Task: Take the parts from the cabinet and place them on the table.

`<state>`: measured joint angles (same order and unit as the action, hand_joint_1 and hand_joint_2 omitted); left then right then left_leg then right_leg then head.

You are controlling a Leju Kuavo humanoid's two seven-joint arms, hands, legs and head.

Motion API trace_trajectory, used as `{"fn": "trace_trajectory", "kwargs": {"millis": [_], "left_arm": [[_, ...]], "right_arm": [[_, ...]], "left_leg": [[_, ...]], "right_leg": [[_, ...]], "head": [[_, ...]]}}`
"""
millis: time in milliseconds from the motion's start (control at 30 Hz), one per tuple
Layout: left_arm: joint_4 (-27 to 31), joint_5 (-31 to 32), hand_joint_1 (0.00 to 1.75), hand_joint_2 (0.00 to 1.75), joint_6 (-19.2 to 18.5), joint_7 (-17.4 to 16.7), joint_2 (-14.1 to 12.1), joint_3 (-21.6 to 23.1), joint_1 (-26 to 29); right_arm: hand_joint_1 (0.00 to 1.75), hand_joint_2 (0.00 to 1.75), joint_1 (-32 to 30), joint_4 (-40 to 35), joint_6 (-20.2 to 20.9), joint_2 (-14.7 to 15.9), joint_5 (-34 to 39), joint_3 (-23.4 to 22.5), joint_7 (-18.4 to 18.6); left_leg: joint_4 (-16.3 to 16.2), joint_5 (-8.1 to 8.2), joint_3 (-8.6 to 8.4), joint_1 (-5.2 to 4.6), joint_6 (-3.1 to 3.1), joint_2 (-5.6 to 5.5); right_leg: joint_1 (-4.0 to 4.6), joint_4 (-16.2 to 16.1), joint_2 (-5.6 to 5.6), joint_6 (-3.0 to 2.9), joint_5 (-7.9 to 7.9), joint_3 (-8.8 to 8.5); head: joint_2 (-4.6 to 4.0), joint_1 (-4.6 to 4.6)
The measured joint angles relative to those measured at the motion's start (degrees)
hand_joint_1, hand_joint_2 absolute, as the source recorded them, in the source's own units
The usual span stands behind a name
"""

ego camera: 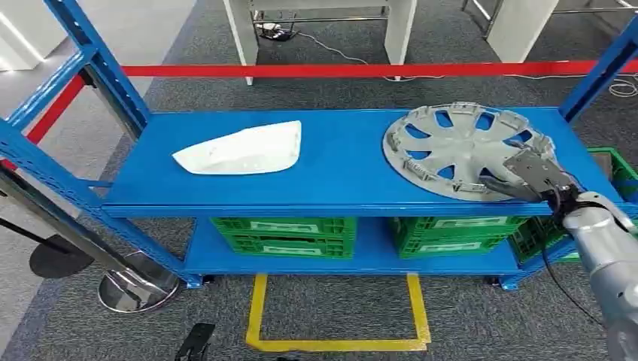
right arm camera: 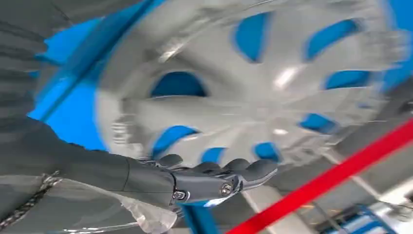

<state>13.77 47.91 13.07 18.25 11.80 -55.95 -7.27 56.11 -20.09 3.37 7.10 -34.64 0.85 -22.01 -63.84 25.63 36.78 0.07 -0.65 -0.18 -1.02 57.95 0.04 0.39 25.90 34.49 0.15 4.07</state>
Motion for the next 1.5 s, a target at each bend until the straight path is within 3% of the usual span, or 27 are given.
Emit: {"fn": "trace_trajectory", "kwargs": {"millis": [33,67,167,200,267,333,400,467,533,567,600,633,700,767,800,867,933,967,1000,1067,1167,1267,1300,1367,1400,1433,1500], "left_arm": [[0.0,0.1,0.0,0.0,-0.1,0.0,0.0,0.0,-0.2],[0.0,0.2,0.0,0.0,-0.3,0.1,0.0,0.0,-0.5],[0.0,0.5,0.0,0.0,-0.3,0.2,0.2,0.0,-0.7],[0.0,0.7,0.0,0.0,-0.3,0.2,0.2,0.0,-0.7],[0.0,0.9,0.0,0.0,-0.6,0.2,0.4,0.0,-1.1],[0.0,1.2,0.0,0.0,-0.7,0.2,0.5,0.1,-1.2],[0.0,1.3,0.0,0.0,-0.9,0.2,0.6,0.1,-1.0],[0.0,1.3,0.0,0.0,-0.9,0.2,0.7,0.2,-1.0],[-0.1,1.3,0.0,0.0,-0.9,0.2,0.8,0.2,-1.0],[-0.1,1.3,0.0,0.0,-0.9,0.2,0.8,0.2,-1.1],[-0.1,1.3,0.0,0.0,-0.9,0.2,0.7,0.2,-1.3],[-0.1,1.4,0.0,0.0,-0.9,0.2,0.8,0.2,-1.3],[-0.1,1.5,0.0,0.0,-0.9,0.1,0.8,0.3,-1.2],[-0.1,1.5,0.0,0.0,-0.9,0.1,0.8,0.5,-1.4],[-0.1,1.5,0.0,0.0,-0.9,0.1,0.8,0.5,-1.4],[-0.1,1.6,0.0,0.0,-0.8,0.0,0.8,0.5,-1.1],[-0.1,1.8,0.0,0.0,-0.7,-0.1,0.8,0.5,-1.0],[-0.1,1.9,0.0,0.0,-0.5,-0.3,0.8,0.5,-0.9],[-0.1,2.0,0.0,0.0,-0.3,-0.4,0.8,0.5,-0.9],[-0.2,2.1,0.0,0.0,-0.3,-0.4,0.7,0.6,-0.6],[-0.2,2.3,0.0,0.0,-0.2,0.0,0.9,0.7,-0.7],[-0.2,2.6,0.0,0.0,0.0,0.2,1.0,0.9,-1.3],[-0.2,2.6,0.0,0.0,0.0,0.2,1.0,0.9,-1.5],[-0.2,2.6,0.0,0.0,0.0,0.2,1.1,0.9,-1.6],[-0.2,2.6,0.0,0.0,0.0,0.2,1.1,0.9,-1.5],[-0.2,2.5,0.0,0.0,0.1,0.2,1.1,0.9,-1.3],[-0.2,2.5,0.0,0.0,0.2,0.2,1.1,0.9,-1.2]], "right_arm": [[0.0,0.0,0.1,-0.3,0.5,-0.2,0.5,-0.5,-0.3],[0.0,0.0,0.3,-0.5,1.2,-0.3,1.2,-1.2,-1.0],[0.0,0.0,0.2,-1.2,2.1,-0.3,1.4,-2.3,-1.5],[0.0,0.0,0.1,-1.5,2.4,-0.3,1.5,-2.6,-1.6],[0.0,0.0,0.4,-1.9,2.7,-0.4,1.8,-3.2,-1.9],[0.0,0.0,0.1,-2.0,2.8,-0.4,2.0,-3.9,-1.8],[0.0,0.0,-0.8,-2.0,2.8,-0.4,2.1,-4.2,-1.8],[0.0,0.0,-1.3,-2.1,2.8,-0.4,2.1,-4.3,-1.8],[0.0,0.0,-1.2,-2.3,2.8,-0.4,2.1,-4.7,-1.9],[0.0,0.0,-1.2,-2.3,2.8,-0.4,2.1,-4.8,-1.9],[0.0,0.0,-1.1,-2.3,2.8,-0.4,2.1,-4.8,-1.8],[0.0,0.0,-1.4,-2.4,2.8,-0.4,2.0,-4.8,-1.9],[0.0,0.0,-1.6,-2.4,2.8,-0.3,2.0,-4.9,-1.9],[0.0,0.0,-1.6,-2.7,2.8,-0.3,2.0,-5.0,-1.9],[0.0,0.0,-1.6,-2.7,2.8,-0.3,2.1,-5.0,-1.9],[0.0,0.0,-2.0,-2.7,2.9,-0.3,2.0,-5.1,-1.9],[0.0,0.0,-2.7,-2.7,3.1,-0.3,2.0,-5.1,-1.9],[0.0,0.0,-2.9,-2.7,3.1,-0.3,1.9,-5.1,-1.9],[0.0,0.0,-2.9,-2.8,3.1,-0.3,1.8,-5.1,-1.9],[0.0,0.0,-3.3,-2.7,3.1,-0.3,1.7,-5.1,-2.0],[0.0,0.0,-3.8,-2.8,3.3,-0.3,1.1,-5.0,-2.0],[0.0,0.0,-3.8,-3.4,3.1,0.0,1.1,-5.0,-2.3],[0.0,0.0,-3.7,-3.4,3.1,0.0,1.1,-5.0,-2.4],[0.0,0.0,-4.2,-3.4,2.9,0.2,1.2,-5.1,-3.3],[0.0,0.0,-4.7,-3.5,2.8,0.2,1.5,-5.1,-4.2],[0.0,0.0,-5.5,-3.8,2.8,0.2,1.7,-5.1,-5.3],[0.0,0.0,-7.2,-5.2,2.8,0.2,2.1,-5.1,-7.2]], "left_leg": [[4.1,-0.6,-1.91,-0.28,-0.77,0.03],[5.4,0.48,-2.58,-0.42,-1.03,0.13],[6.0,0.38,-2.69,-0.53,-1.72,0.02],[6.2,0.21,-3.35,-0.28,-2.01,-0.02],[6.2,0.3,-3.75,-0.2,-2.35,0.0],[6.1,0.51,-3.83,-0.26,-2.64,-0.08],[6.1,0.99,-4.23,-0.26,-2.65,-0.13],[6.1,1.73,-5.13,-0.23,-2.43,-0.16],[6.1,2.97,-6.4,-0.22,-1.89,-0.11],[6.1,3.23,-6.61,-0.38,-1.51,-0.05],[6.0,3.49,-6.43,-0.36,-1.13,0.0],[6.3,3.82,-6.54,-0.37,-0.82,0.11],[5.3,3.66,-7.0,-0.37,-0.45,0.05],[-0.8,2.67,-3.71,-0.28,0.34,0.05],[-4.6,3.67,-1.3,-0.1,0.67,0.05],[-11.0,8.02,3.48,0.02,0.95,0.05],[-10.6,9.82,5.24,0.0,0.81,0.05],[-7.7,8.36,4.88,-0.01,0.56,0.04],[-3.4,4.99,4.12,-0.1,0.13,0.04],[5.3,-5.89,3.64,-0.69,-1.12,-0.05],[5.2,-6.2,3.75,-1.28,-1.32,-0.49],[6.5,-5.91,2.17,-0.68,-2.21,-0.42],[6.5,-5.67,2.02,-0.68,-2.57,-0.42],[6.5,-5.14,1.8,-0.7,-2.91,-0.53],[6.5,-4.87,1.64,-0.7,-2.89,-0.59],[6.5,-4.59,1.34,-0.69,-2.83,-0.68],[6.4,-3.95,0.41,-0.68,-2.56,-0.86]], "right_leg": [[-0.08,0.0,-0.13,0.09,0.05,-0.06],[0.3,0.0,-0.15,0.55,0.3,0.14],[0.04,0.6,-0.24,1.92,-0.97,-0.17],[-0.06,0.8,-0.26,2.02,-0.61,0.07],[-0.11,4.8,-0.18,2.38,2.06,2.44],[-0.08,13.7,-0.07,2.65,5.61,7.43],[-0.11,17.6,-0.11,2.81,6.03,10.66],[-0.13,11.7,-0.13,2.6,1.28,8.78],[-0.13,0.8,-0.32,2.5,-4.56,4.29],[0.25,0.5,-0.32,2.38,-2.3,3.93],[0.41,-0.3,-0.27,1.42,-1.47,2.96],[0.47,-0.4,-0.12,0.96,-2.3,2.93],[0.23,-0.3,0.01,0.31,-1.82,1.97],[0.01,-0.5,-0.02,-0.2,-0.95,0.92],[0.01,-0.5,-0.01,-0.36,-0.41,0.38],[0.03,-0.5,0.1,-0.54,0.8,-1.01],[0.05,-0.4,0.2,-0.5,1.78,-2.9],[0.13,-0.4,0.35,-0.48,2.55,-3.96],[0.2,-0.4,0.31,-0.42,3.26,-4.99],[0.38,-0.3,0.38,-0.1,4.59,-6.27],[0.26,-0.6,0.88,1.15,6.03,-6.36],[0.18,0.6,0.41,1.94,7.59,-6.03],[0.19,4.2,0.42,2.13,9.42,-3.99],[0.16,14.1,0.44,2.51,13.01,2.38],[0.15,17.1,0.42,2.64,13.29,4.83],[0.13,17.1,0.41,2.69,11.71,5.88],[0.1,9.7,0.37,2.55,5.41,3.81]], "head": [[0.0,0.0],[0.0,-0.13],[0.0,-0.07],[0.0,-0.09],[0.0,-0.48],[0.0,-0.48],[0.0,-0.44],[0.0,-0.48],[0.0,-0.48],[0.0,-0.46],[0.02,-0.59],[0.0,-0.37],[0.0,-0.44],[0.0,-0.39],[0.0,-0.39],[0.0,-0.39],[0.0,-0.42],[0.0,-0.44],[0.0,-0.44],[0.0,-0.59],[0.0,-0.9],[0.0,-0.85],[0.0,-0.85],[0.0,-0.81],[0.0,-0.9],[0.0,-0.81],[0.0,-0.85]]}}
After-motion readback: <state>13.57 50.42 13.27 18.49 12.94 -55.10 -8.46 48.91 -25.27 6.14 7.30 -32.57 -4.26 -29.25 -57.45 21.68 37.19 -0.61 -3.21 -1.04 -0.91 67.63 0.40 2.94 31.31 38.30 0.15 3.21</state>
